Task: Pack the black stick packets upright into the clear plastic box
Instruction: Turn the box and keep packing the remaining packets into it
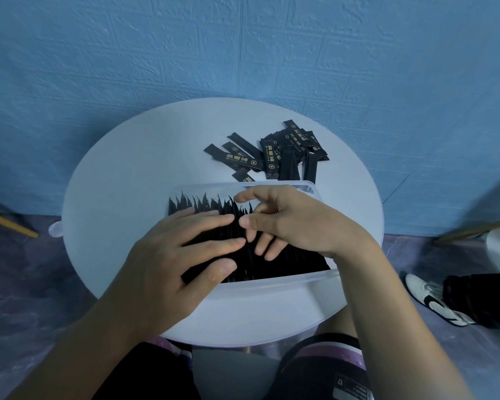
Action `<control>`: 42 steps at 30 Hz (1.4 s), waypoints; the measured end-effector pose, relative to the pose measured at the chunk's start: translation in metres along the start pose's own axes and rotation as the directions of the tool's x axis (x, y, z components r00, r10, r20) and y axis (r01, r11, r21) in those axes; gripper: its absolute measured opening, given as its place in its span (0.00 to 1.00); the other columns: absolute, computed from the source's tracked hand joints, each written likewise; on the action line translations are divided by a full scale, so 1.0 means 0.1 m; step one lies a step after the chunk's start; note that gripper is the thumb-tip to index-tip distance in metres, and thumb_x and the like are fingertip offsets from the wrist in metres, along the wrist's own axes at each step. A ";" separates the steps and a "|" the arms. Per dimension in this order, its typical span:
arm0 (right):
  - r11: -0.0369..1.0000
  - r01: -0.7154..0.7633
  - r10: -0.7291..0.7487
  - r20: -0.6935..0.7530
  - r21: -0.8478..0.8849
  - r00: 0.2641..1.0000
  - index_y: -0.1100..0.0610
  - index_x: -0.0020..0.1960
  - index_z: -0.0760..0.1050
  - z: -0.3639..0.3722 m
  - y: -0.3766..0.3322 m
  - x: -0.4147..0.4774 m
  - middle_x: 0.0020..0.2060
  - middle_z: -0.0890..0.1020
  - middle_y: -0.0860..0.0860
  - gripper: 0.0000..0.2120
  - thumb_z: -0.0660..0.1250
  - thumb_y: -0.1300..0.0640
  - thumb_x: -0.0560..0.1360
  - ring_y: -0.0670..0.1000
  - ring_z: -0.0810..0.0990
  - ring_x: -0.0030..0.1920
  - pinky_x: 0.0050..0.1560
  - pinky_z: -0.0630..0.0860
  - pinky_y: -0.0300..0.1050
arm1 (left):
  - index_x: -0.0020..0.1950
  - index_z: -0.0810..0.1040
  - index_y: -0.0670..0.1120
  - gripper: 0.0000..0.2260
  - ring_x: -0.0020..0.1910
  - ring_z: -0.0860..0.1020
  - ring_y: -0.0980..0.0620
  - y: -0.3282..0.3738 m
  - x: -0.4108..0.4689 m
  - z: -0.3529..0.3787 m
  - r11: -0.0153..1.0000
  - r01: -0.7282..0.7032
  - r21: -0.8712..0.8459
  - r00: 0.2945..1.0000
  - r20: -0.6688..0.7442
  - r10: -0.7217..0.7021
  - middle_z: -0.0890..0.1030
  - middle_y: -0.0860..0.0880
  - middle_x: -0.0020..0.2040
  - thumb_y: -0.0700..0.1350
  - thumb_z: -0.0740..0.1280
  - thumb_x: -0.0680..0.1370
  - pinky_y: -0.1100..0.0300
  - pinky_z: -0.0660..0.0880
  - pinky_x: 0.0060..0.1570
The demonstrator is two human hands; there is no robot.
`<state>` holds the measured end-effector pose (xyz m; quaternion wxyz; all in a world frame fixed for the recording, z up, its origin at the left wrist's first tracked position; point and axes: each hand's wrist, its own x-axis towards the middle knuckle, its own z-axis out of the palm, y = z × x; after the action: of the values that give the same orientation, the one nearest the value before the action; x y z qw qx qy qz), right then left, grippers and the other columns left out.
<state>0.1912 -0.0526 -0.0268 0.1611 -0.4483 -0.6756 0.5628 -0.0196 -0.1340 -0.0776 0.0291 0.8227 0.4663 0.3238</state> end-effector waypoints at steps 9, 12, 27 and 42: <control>0.981 0.029 -0.007 0.118 -0.190 0.993 0.57 0.74 0.69 -0.12 -0.09 0.19 0.41 0.79 0.54 0.20 0.64 0.61 0.82 0.47 0.78 0.34 0.31 0.77 0.39 | 0.64 0.83 0.55 0.20 0.69 0.74 0.52 0.00 0.02 -0.01 0.999 -0.032 0.029 0.999 0.037 0.031 0.78 0.55 0.69 0.60 0.56 0.85 0.52 0.69 0.69; 0.983 0.040 -0.018 0.120 -0.177 0.993 0.57 0.73 0.70 -0.13 -0.07 0.19 0.41 0.79 0.54 0.20 0.65 0.61 0.82 0.47 0.78 0.34 0.31 0.77 0.39 | 0.66 0.82 0.56 0.19 0.70 0.72 0.52 0.00 0.03 -0.01 0.997 -0.060 0.049 0.995 0.086 0.056 0.75 0.57 0.71 0.60 0.55 0.85 0.53 0.68 0.69; 0.955 -0.063 -0.103 -0.523 -0.290 0.846 0.56 0.44 0.81 -0.97 0.17 0.57 0.31 0.81 0.48 0.06 0.70 0.53 0.77 0.47 0.80 0.31 0.36 0.77 0.46 | 0.65 0.82 0.57 0.19 0.71 0.73 0.52 -0.01 0.00 0.01 1.000 -0.004 0.019 0.997 0.074 0.002 0.76 0.57 0.70 0.59 0.54 0.85 0.52 0.69 0.69; 0.968 -0.184 0.068 -0.528 -0.170 0.846 0.55 0.54 0.74 -1.06 0.56 0.99 0.36 0.75 0.53 0.13 0.74 0.60 0.73 0.55 0.73 0.33 0.36 0.71 0.47 | 0.63 0.84 0.57 0.19 0.70 0.73 0.53 0.01 0.00 0.00 1.000 0.012 0.012 0.998 0.056 -0.013 0.77 0.57 0.69 0.59 0.54 0.85 0.53 0.69 0.69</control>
<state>0.2375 0.0890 -0.0723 0.2504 -0.6414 -0.6325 0.3546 -0.0184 -0.1343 -0.0774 0.0394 0.8287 0.4722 0.2979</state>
